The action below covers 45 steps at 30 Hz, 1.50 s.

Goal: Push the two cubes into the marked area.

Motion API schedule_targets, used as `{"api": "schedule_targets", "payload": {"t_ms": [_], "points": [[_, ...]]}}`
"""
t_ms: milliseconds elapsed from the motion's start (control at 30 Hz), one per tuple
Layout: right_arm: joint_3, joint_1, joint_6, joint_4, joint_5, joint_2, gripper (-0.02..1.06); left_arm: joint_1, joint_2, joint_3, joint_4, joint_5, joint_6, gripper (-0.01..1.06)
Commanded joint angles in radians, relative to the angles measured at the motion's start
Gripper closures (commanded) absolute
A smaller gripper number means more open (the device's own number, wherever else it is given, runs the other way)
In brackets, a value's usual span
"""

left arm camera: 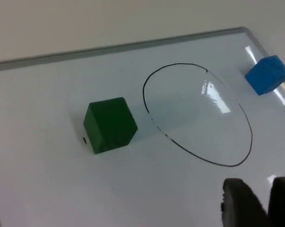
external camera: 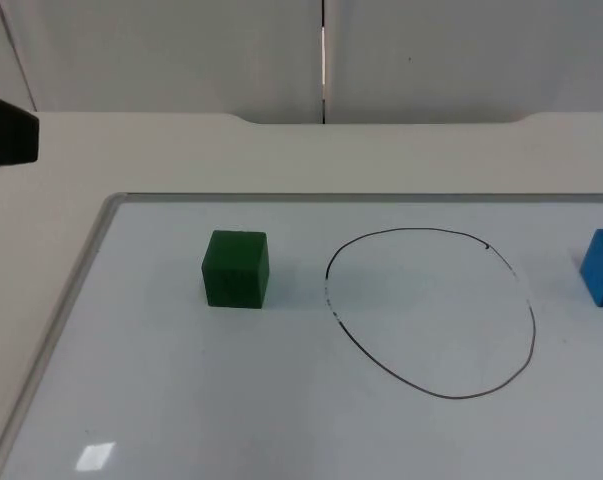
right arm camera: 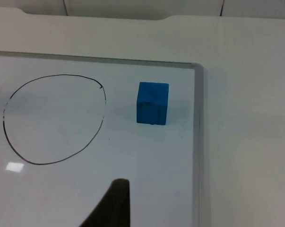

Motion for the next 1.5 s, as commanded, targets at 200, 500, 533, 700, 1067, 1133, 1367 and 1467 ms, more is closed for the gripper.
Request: {"api": "schedule_targets", "payload": {"t_ms": [200,500,533,700,1067,1133,1367,1467], "points": [[0.003,-0.006,0.001,0.0,-0.003,-0.002,-0.01,0.0,0.053,-0.007,-0.165,-0.007,0.168,1.04],[0.003,-0.006,0.001,0.0,-0.003,-0.002,-0.01,0.0,0.145,-0.007,-0.302,-0.029,0.296,1.04],[0.003,-0.006,0.001,0.0,-0.003,-0.002,-0.01,0.0,0.165,-0.007,-0.302,-0.029,0.296,1.04],[0.003,-0.006,0.001,0.0,-0.003,-0.002,-0.01,0.0,0.232,-0.007,-0.315,-0.029,0.296,1.04],[0.003,-0.006,0.001,0.0,-0.003,-0.002,-0.01,0.0,0.33,-0.007,-0.389,-0.033,0.376,1.04],[0.003,-0.006,0.001,0.0,-0.003,-0.002,-0.01,0.0,0.348,-0.007,-0.395,-0.033,0.38,1.04],[0.003,-0.006,0.001,0.0,-0.003,-0.002,-0.01,0.0,0.41,-0.007,-0.461,-0.035,0.446,1.04],[0.003,-0.006,0.001,0.0,-0.003,-0.002,-0.01,0.0,0.436,-0.007,-0.489,-0.035,0.478,1.04]]}}
